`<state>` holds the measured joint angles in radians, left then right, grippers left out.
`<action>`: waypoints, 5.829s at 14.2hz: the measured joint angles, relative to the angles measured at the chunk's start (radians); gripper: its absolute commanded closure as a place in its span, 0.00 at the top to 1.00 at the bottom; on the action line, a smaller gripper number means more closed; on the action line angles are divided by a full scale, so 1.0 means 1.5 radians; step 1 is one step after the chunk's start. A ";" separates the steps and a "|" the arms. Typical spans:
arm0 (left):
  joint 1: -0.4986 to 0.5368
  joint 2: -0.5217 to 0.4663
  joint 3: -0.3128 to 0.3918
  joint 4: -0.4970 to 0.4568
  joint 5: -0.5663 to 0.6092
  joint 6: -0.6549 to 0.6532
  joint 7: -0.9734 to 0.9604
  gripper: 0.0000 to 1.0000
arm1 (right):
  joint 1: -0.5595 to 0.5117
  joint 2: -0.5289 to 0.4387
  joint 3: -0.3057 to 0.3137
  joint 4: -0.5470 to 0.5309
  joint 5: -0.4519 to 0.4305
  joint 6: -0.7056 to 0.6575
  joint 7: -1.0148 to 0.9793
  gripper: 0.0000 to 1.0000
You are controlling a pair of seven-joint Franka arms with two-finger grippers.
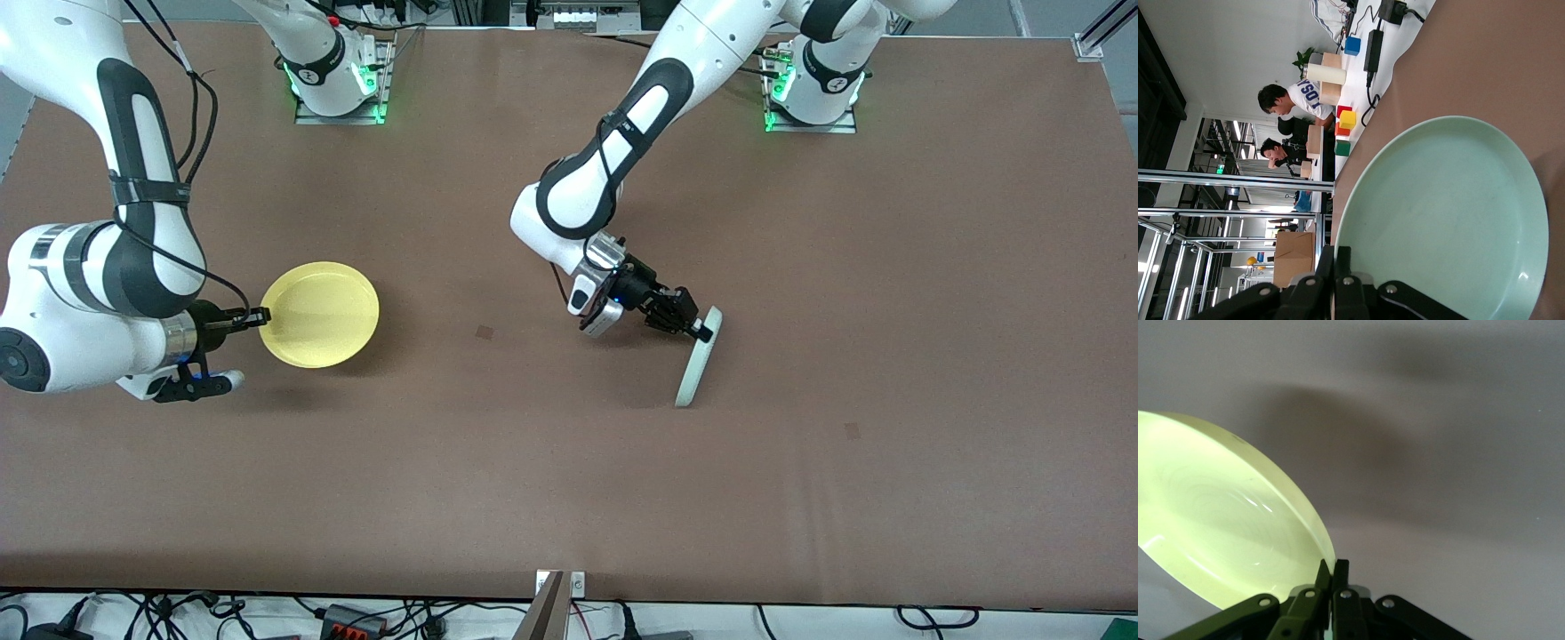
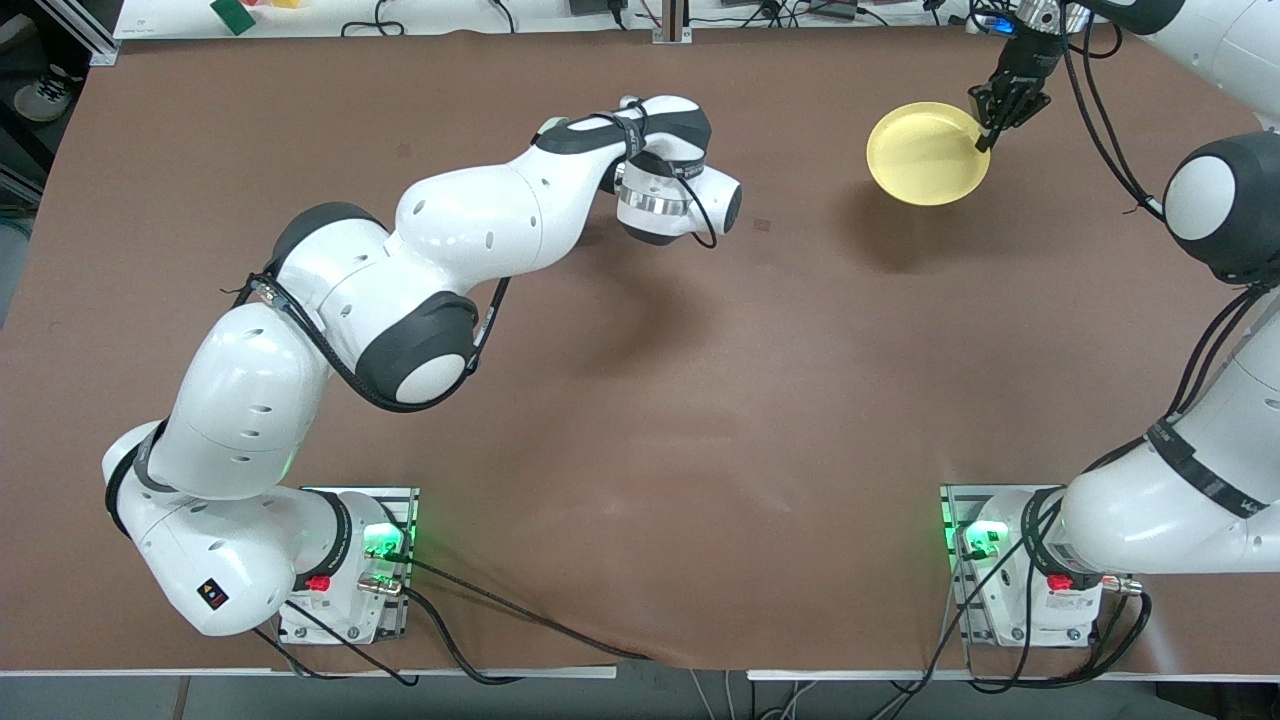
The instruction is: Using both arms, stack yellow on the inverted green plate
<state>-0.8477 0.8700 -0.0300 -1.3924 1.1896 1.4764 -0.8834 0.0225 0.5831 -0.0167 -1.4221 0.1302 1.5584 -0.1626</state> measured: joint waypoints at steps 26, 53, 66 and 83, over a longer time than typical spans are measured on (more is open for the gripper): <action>0.345 -0.163 -0.001 0.135 -0.621 0.173 0.222 1.00 | 0.137 0.001 0.011 0.006 0.066 0.058 0.069 0.00; 0.539 -0.539 -0.015 -0.209 -0.785 0.193 0.598 1.00 | 0.421 0.269 0.049 0.168 0.354 0.444 0.552 0.00; 0.562 -0.561 -0.016 -0.194 -0.786 0.205 0.620 1.00 | 0.437 0.298 0.053 0.174 0.355 0.523 0.559 0.11; 0.565 -0.607 -0.017 -0.218 -0.787 0.171 0.621 1.00 | 0.409 0.160 -0.056 0.223 0.114 0.273 0.552 1.00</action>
<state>-0.0005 -0.0405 -0.0558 -1.7198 0.0097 1.7329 0.0475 0.6366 0.8225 -0.1009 -1.0876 0.3005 1.9679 0.6656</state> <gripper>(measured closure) 0.000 0.000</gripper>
